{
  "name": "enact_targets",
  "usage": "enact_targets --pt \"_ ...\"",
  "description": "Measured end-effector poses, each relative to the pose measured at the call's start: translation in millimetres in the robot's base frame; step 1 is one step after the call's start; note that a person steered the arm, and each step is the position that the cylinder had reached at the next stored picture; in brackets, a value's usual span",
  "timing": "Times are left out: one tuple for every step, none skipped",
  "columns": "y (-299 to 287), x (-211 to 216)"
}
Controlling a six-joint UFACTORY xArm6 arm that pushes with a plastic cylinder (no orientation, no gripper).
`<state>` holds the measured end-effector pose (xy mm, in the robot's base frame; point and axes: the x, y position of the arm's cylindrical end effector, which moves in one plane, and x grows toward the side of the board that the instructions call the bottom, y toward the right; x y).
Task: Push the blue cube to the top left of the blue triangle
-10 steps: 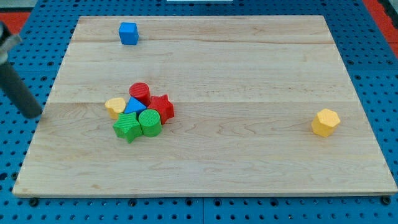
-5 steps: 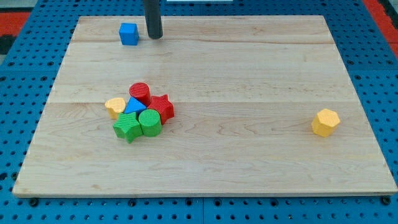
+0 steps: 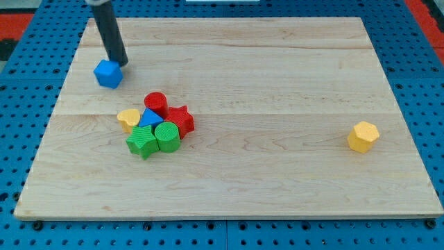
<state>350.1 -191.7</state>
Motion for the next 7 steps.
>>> enact_targets --pt "-0.4 -28.5" --pt "-47.7 -16.2" --pt "-51.9 36.8" --pt "-2.9 58.6" --pt "0.6 53.9" --pt "-15.7 9.2" --pt "30.3 37.5"
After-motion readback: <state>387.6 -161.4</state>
